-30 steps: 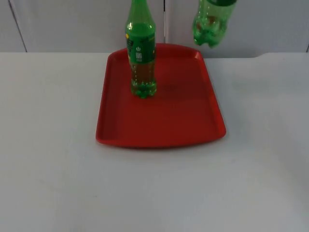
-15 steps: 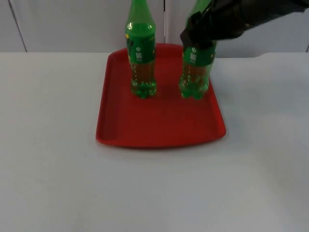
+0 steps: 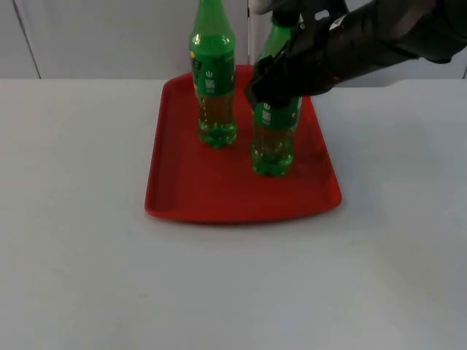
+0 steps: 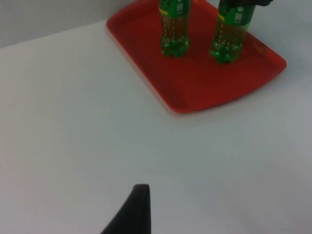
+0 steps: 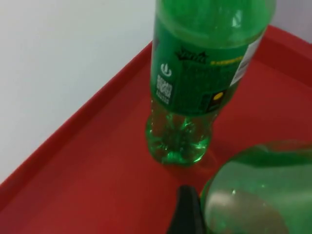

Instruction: Place the bottle upright on the tray.

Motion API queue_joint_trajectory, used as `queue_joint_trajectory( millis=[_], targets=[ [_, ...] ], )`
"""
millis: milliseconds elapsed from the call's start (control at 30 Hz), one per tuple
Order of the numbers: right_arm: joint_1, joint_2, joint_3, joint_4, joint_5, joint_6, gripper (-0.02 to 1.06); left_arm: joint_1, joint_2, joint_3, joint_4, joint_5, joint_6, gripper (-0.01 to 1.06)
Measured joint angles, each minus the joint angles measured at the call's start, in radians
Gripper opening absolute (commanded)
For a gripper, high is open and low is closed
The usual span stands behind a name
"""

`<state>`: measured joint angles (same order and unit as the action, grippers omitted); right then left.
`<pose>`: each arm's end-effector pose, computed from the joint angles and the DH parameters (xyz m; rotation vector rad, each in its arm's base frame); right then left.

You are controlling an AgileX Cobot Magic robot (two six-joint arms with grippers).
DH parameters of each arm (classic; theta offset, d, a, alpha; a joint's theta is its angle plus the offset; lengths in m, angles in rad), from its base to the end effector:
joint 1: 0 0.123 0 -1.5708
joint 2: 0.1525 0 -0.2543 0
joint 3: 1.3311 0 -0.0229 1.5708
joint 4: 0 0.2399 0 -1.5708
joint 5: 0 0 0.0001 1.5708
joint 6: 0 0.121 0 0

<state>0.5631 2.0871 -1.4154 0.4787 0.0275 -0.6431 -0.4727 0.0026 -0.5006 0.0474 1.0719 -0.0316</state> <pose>0.3962 0.2520 0.1400 -0.7860 2.0438 0.2398 0.0405 -0.0151 0.2573 0.4496 2.0168 -0.2551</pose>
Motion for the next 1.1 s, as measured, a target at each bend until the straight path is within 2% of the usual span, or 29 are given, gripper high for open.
queue_joint_trajectory(
  millis=[400, 467, 533, 567, 700, 733, 767, 800, 900, 1100],
  targets=[
    [0.0, 0.002, 0.0, 0.0, 0.0, 0.008, 0.02, 0.0, 0.0, 0.0, 0.002, 0.0, 0.0, 1.05],
    [0.0, 0.002, 0.0, 0.0, 0.0, 0.008, 0.13, 0.0, 0.0, 0.0, 0.002, 0.0, 0.0, 1.05],
    [0.0, 0.002, 0.0, 0.0, 0.0, 0.008, 0.29, 0.0, 0.0, 0.0, 0.002, 0.0, 0.0, 1.05],
    [0.0, 0.002, 0.0, 0.0, 0.0, 0.008, 0.29, 0.0, 0.0, 0.0, 0.002, 0.0, 0.0, 1.05],
    [0.0, 0.002, 0.0, 0.0, 0.0, 0.008, 0.7, 0.0, 0.0, 0.0, 0.002, 0.0, 0.0, 1.05],
    [0.0, 0.002, 0.0, 0.0, 0.0, 0.008, 0.7, 0.0, 0.0, 0.0, 0.002, 0.0, 0.0, 1.05],
    [0.0, 0.002, 0.0, 0.0, 0.0, 0.008, 0.81, 0.0, 0.0, 0.0, 0.002, 0.0, 0.0, 1.05],
    [0.0, 0.004, 0.0, 0.0, 0.002, 0.008, 0.87, 0.0, 0.0, 0.0, 0.002, 0.0, 0.0, 1.05],
    [0.0, 0.005, 0.0, 0.0, 0.008, 0.008, 0.91, 0.0, 0.0, 0.0, 0.002, 0.0, 0.0, 1.05],
    [0.0, 0.005, 0.0, 0.0, 0.01, 0.008, 0.91, 0.0, 0.0, 0.0, 0.002, 0.0, 0.0, 1.05]
  ],
)
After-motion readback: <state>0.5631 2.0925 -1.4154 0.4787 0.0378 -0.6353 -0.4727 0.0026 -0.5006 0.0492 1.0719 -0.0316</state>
